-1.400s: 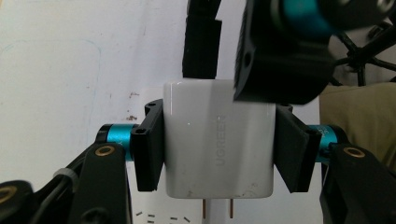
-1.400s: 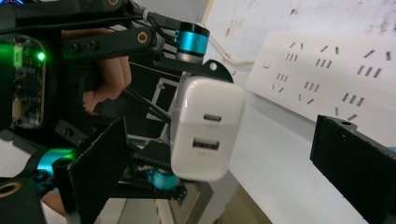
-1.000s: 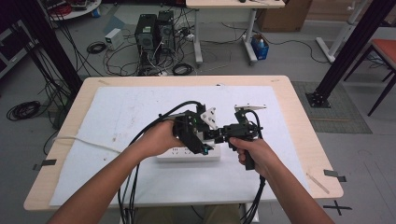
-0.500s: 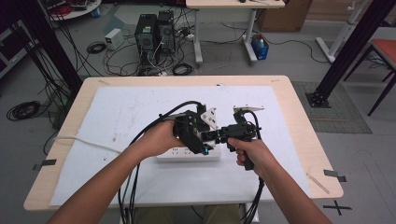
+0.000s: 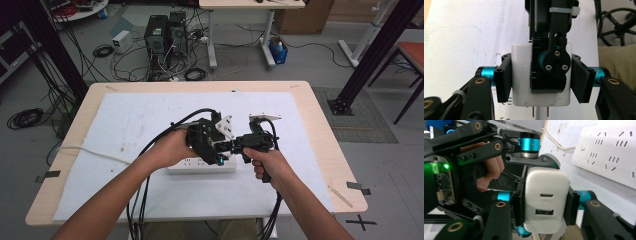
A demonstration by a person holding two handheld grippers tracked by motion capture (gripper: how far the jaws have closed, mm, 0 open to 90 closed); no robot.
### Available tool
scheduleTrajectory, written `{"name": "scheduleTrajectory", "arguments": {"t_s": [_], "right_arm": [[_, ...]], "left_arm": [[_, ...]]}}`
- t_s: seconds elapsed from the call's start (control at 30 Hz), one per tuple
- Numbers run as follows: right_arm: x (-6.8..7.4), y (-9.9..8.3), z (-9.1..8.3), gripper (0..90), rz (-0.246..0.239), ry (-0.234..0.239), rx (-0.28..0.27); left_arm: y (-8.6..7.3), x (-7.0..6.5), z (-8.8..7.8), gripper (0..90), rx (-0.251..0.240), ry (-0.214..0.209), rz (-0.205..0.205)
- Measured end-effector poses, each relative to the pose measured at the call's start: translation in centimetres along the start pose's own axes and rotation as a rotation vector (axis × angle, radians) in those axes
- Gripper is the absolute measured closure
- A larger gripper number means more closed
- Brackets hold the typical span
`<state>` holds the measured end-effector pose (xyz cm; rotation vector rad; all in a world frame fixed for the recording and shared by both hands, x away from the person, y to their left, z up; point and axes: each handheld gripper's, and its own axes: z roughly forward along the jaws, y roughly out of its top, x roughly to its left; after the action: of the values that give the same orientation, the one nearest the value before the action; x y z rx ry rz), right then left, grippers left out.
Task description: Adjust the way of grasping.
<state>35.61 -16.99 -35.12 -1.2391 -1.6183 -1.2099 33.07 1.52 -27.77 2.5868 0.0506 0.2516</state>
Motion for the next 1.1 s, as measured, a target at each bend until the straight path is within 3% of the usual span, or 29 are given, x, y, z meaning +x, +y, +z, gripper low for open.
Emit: {"name": "scheduleTrajectory", "arguments": {"t_s": [0.17,0.2,0.27,0.37,0.47,0.53,0.6,0.63,0.67,0.7,0.73,0.77,0.8,0.83,0.87,0.97,1.03,1.07,1.1], "right_arm": [[-0.2,0.0,0.0,62.1,0.013,0.001,-0.003],[-0.3,0.0,0.0,62.1,0.004,-0.01,-0.008],[-0.4,0.0,-0.2,62.2,-0.021,-0.026,-0.014],[-0.4,0.0,-0.8,62.2,-0.065,-0.074,-0.031],[-0.2,-0.1,-1.3,62.1,-0.123,-0.144,-0.047],[0.0,-0.1,-1.5,62.1,-0.183,-0.218,-0.049],[0.1,-0.1,-1.7,62.1,-0.204,-0.236,-0.056],[0.4,-0.1,-2.0,62.1,-0.263,-0.282,-0.057],[0.4,-0.1,-2.0,62.1,-0.263,-0.282,-0.057],[0.9,-0.2,-2.2,62.1,-0.329,-0.354,-0.04],[0.9,-0.2,-2.2,62.1,-0.329,-0.354,-0.04],[1.4,-0.2,-2.3,62.1,-0.393,-0.426,-0.013],[1.6,-0.1,-2.3,62.1,-0.414,-0.457,0.005],[1.8,-0.1,-2.3,62.1,-0.44,-0.482,0.02],[2.0,-0.1,-2.3,62.1,-0.467,-0.502,0.032],[2.7,0.0,-2.4,62.1,-0.548,-0.58,0.063],[3.1,0.2,-2.4,62.1,-0.586,-0.605,0.089],[3.4,0.3,-2.5,62.1,-0.616,-0.621,0.098],[3.4,0.3,-2.5,62.1,-0.616,-0.621,0.098]], "left_arm": [[0.0,0.0,0.1,42.1,0.003,0.007,-0.002],[0.0,0.0,0.1,40.4,0.001,0.0,-0.016],[0.0,0.1,0.1,28.3,0.01,0.008,-0.032],[-0.4,0.2,-0.1,27.6,0.032,0.009,-0.04],[-1.5,0.6,-0.8,27.6,0.025,0.012,-0.081],[-2.2,0.9,-1.3,27.6,0.034,0.023,-0.104],[-2.7,1.1,-1.5,27.6,0.04,0.025,-0.114],[-3.2,1.2,-1.7,27.6,0.045,0.023,-0.126],[-3.7,1.4,-2.0,27.6,0.053,0.022,-0.144],[-4.3,1.6,-2.2,27.6,0.062,0.023,-0.16],[-4.9,1.7,-2.4,27.6,0.07,0.02,-0.179],[-6.1,1.9,-2.7,27.5,0.108,-0.008,-0.212],[-6.1,1.9,-2.7,25.5,0.108,-0.008,-0.212],[-7.3,2.1,-2.9,21.3,0.15,-0.011,-0.236],[-7.3,2.1,-2.9,21.0,0.15,-0.011,-0.236],[-9.3,2.6,-3.4,21.0,0.186,0.009,-0.277],[-11.2,3.1,-4.2,21.0,0.234,0.005,-0.297],[-11.2,3.1,-4.2,21.0,0.234,0.005,-0.297],[-11.8,3.1,-4.5,21.0,0.246,0.011,-0.301]]}}
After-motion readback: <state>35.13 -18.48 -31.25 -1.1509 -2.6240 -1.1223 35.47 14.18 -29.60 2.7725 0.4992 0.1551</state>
